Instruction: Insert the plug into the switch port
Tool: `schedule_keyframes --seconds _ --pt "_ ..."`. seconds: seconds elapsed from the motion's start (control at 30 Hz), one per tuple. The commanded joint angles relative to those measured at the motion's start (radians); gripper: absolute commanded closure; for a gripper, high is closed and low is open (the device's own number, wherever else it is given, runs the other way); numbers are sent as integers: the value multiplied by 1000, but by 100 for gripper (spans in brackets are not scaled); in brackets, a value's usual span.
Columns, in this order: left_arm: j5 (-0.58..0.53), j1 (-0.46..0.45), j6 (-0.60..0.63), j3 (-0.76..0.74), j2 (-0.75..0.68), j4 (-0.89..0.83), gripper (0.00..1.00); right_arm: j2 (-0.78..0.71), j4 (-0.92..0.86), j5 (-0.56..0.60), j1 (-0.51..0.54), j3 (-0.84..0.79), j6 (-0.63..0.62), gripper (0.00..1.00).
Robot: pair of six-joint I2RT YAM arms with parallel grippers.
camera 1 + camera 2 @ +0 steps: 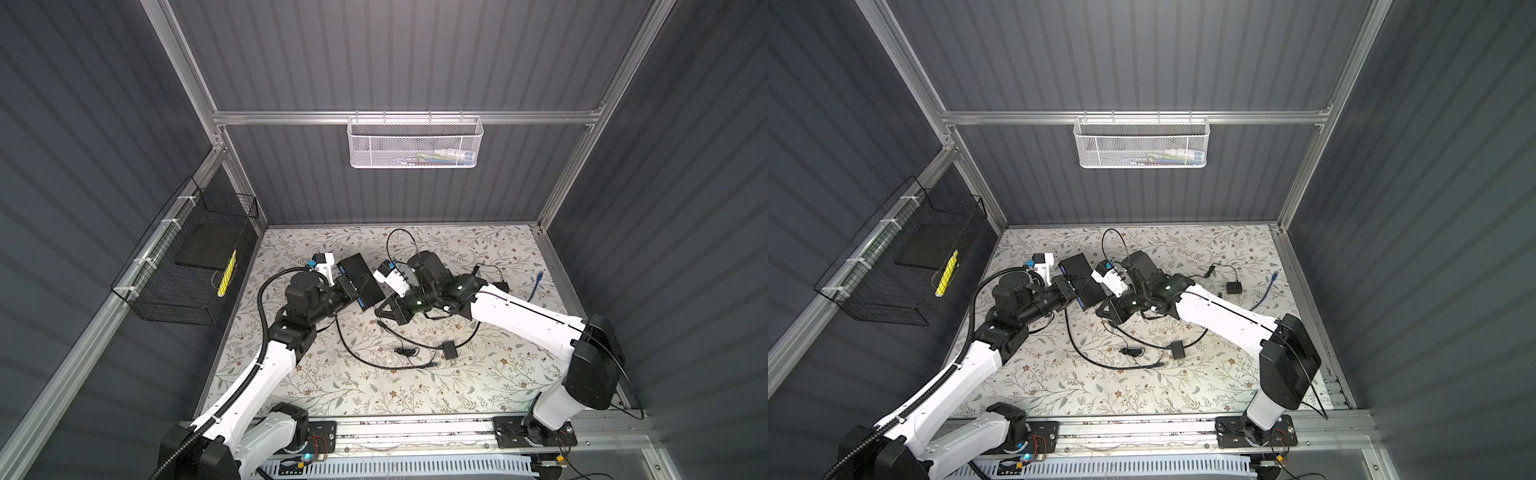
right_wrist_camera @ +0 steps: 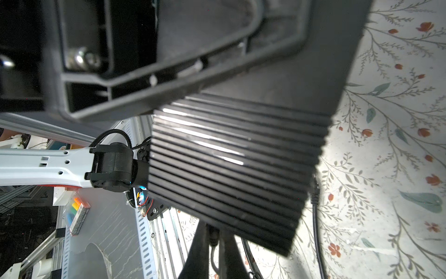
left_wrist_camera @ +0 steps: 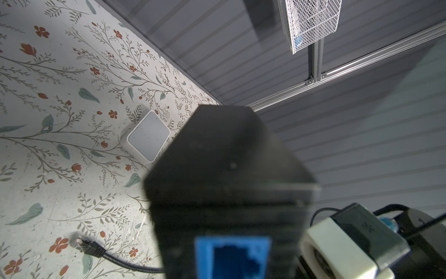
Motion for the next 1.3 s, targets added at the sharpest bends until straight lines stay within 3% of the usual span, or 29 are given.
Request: schedule_keyframes --seconds 0.0,1.27 --pt "33 0 25 9 -23 8 100 -19 31 16 -19 8 19 100" --pt "26 0 6 -5 -10 72 100 12 85 -67 -25 23 77 100"
